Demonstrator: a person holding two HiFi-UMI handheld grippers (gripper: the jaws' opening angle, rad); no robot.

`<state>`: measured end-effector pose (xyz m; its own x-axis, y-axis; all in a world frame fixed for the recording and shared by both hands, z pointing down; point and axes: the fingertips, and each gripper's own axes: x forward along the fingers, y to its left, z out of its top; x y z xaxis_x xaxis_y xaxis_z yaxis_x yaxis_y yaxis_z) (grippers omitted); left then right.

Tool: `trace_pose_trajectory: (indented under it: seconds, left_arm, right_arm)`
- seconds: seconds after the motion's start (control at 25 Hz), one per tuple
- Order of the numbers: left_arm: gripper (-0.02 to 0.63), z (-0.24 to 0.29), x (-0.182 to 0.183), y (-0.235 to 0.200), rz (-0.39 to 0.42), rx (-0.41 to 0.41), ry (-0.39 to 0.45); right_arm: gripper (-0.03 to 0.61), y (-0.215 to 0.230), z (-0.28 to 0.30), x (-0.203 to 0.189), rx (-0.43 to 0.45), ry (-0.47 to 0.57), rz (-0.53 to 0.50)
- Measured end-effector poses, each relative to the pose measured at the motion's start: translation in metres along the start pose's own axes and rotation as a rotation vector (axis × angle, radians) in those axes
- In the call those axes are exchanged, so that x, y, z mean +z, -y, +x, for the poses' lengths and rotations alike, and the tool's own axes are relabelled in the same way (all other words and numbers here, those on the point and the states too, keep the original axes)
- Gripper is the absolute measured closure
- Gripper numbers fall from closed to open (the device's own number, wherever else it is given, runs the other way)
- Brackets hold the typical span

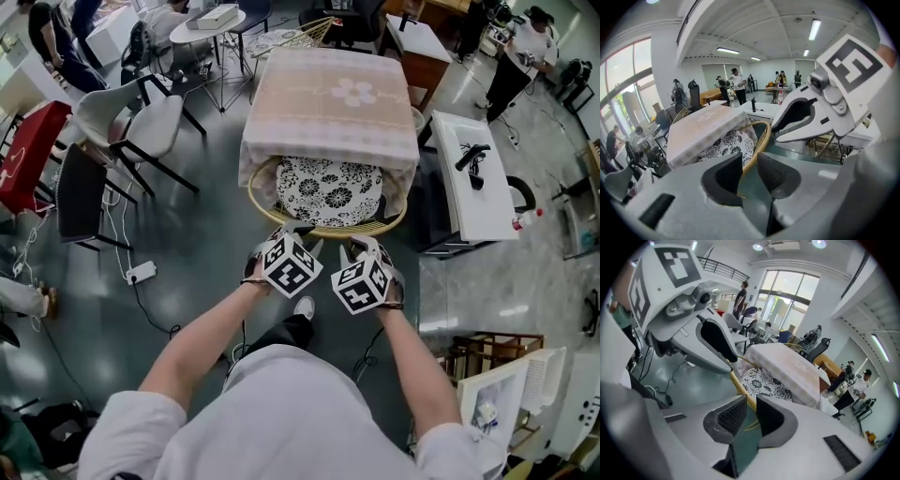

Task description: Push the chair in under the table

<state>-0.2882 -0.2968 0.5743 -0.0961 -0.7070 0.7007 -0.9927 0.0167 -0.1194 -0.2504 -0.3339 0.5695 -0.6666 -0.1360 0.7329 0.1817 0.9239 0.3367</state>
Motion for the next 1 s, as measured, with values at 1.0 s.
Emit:
trace_pose_trajectory:
  seconds: [1.0]
  left_arm:
    - [0.609,-0.099,0.04,0.048,-0.364,0.08,0.33]
  right_arm:
    - [0.575,-0.023,-0.106,0.03,-0.053,0.324,0.537]
